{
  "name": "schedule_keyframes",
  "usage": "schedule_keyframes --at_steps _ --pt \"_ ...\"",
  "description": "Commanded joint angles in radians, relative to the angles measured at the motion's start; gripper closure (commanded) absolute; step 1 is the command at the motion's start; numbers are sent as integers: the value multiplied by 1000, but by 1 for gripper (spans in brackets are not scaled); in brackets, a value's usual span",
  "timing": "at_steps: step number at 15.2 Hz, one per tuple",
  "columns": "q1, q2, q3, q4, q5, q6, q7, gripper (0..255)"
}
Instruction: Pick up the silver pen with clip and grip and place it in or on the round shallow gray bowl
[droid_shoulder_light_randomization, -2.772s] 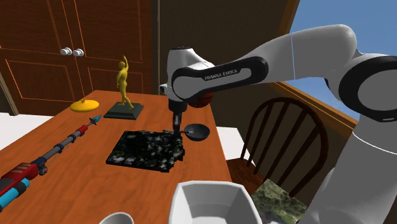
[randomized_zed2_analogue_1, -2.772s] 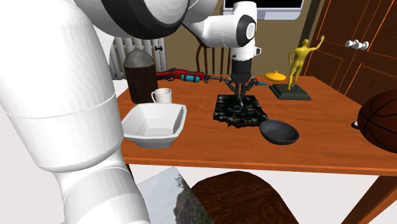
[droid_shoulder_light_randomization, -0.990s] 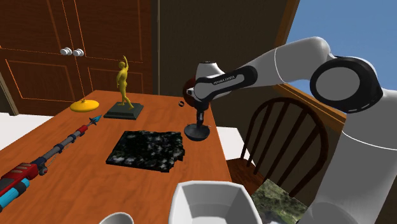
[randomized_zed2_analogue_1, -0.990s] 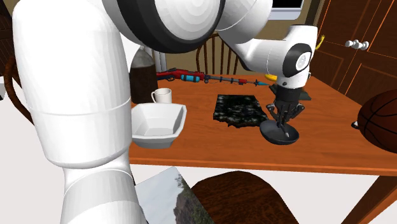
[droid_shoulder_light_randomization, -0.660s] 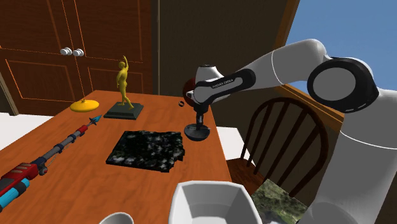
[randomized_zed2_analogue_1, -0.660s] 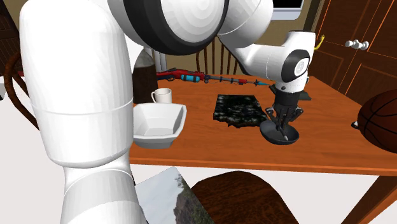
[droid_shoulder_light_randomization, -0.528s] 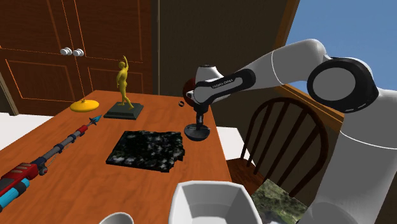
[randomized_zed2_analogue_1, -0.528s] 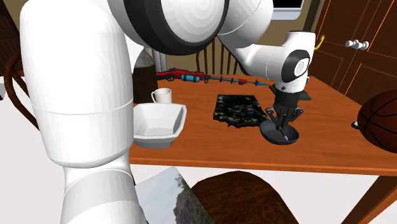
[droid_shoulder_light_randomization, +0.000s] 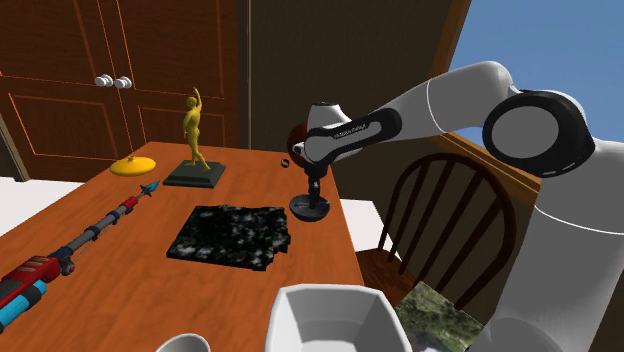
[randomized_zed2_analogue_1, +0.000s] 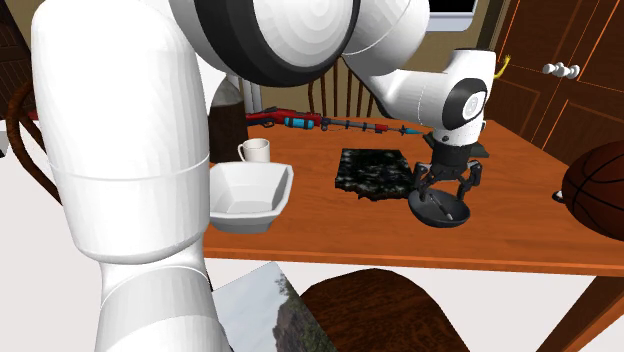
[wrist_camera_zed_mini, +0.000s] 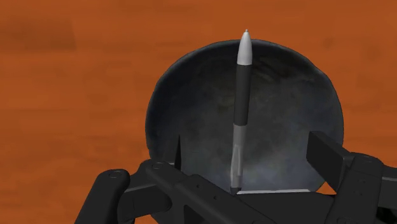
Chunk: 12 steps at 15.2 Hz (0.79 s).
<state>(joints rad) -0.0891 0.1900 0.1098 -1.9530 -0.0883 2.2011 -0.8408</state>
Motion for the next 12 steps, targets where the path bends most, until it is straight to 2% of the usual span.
schedule_keyframes --at_steps 1,4,12 --pt "0 -16 1 14 4 -29 -2 0" --pt "1 -55 4 59 12 -113 -8 0" --pt "1 -55 4 59 12 -113 -8 0"
